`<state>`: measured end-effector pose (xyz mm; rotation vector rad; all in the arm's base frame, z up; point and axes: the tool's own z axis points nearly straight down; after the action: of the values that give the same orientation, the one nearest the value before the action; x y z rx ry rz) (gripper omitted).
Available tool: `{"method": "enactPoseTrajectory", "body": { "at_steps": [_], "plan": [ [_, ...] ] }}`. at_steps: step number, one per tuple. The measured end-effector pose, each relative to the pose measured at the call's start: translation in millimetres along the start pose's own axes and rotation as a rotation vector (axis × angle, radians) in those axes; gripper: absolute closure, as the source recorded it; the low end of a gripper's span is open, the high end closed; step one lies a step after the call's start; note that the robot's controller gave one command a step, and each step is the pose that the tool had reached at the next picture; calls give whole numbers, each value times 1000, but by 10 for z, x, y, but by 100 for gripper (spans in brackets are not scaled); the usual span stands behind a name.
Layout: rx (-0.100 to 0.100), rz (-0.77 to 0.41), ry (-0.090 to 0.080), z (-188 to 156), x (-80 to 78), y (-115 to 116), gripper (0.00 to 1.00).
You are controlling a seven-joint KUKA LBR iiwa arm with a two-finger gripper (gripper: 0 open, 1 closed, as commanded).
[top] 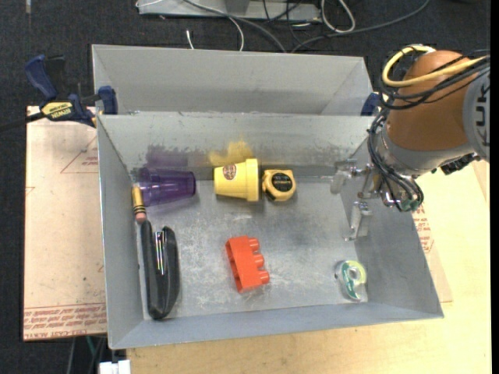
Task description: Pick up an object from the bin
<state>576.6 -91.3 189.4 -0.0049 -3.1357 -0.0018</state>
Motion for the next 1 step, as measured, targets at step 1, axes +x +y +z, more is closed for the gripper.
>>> {"method": "enactPoseTrajectory", "body": {
  "at_steps": [1],
  "plan": [
    [1,-3,-8,-49,-16,5,0]
  ]
}}
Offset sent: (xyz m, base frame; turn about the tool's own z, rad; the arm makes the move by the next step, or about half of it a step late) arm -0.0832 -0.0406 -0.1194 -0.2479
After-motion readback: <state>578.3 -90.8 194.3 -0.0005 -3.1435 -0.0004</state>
